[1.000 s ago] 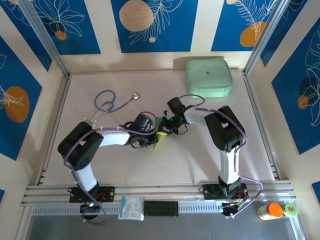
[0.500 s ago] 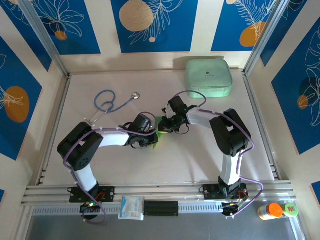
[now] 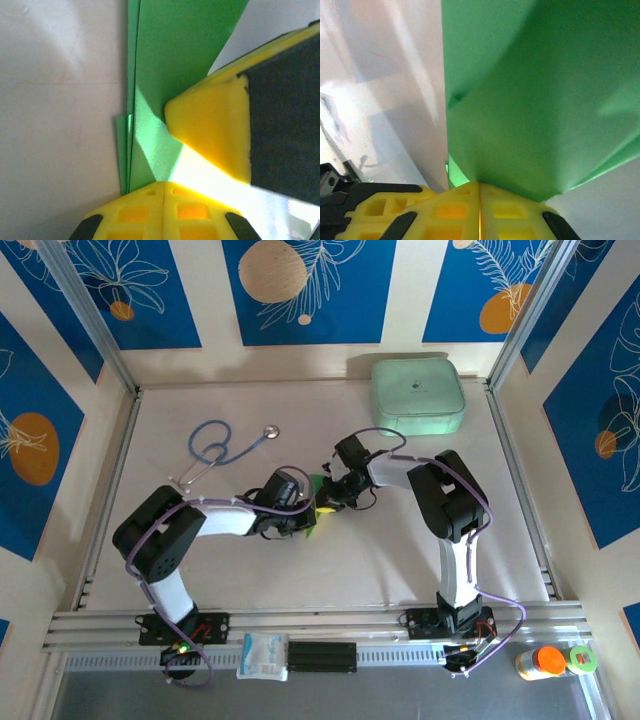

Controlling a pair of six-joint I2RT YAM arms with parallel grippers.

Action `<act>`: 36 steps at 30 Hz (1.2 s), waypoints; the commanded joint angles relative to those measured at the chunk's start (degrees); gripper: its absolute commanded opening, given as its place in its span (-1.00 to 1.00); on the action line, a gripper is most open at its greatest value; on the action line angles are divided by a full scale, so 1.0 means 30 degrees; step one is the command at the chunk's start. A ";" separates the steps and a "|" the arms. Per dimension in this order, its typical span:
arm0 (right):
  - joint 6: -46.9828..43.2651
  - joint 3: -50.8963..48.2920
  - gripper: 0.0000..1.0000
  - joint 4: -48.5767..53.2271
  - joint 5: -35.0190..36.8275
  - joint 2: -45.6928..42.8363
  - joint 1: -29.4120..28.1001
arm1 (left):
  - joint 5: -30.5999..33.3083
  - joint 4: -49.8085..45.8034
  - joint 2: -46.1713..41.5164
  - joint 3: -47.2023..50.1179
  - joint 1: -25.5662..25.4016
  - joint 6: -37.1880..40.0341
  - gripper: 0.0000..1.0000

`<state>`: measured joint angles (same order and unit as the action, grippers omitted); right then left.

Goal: Fold a paper plane with a square sheet of paper (pick it up from the middle)
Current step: Fold the wing for the fifth time at the center of the table.

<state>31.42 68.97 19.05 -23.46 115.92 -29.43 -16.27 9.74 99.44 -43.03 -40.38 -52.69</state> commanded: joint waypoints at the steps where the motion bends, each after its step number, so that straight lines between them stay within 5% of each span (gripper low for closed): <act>1: -0.0320 0.0755 -0.80 -0.0371 0.1865 0.1010 0.1481 | 0.0064 -0.3321 0.0664 0.1812 0.0066 -0.0278 -1.00; 16: 0.0367 0.3375 -0.79 -0.0315 0.1088 0.3061 0.4329 | -0.0579 -0.2223 0.1366 0.2586 -0.0124 -0.0619 -1.00; 36: 0.1444 0.5513 -0.78 0.1602 0.1856 0.4075 0.5022 | -0.0996 -0.3212 0.0492 0.2359 -0.0396 -0.0068 -1.00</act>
<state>35.03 83.46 24.53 -26.39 125.29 -16.53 -19.31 14.37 98.28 -39.16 -40.42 -53.91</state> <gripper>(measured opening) 0.107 0.052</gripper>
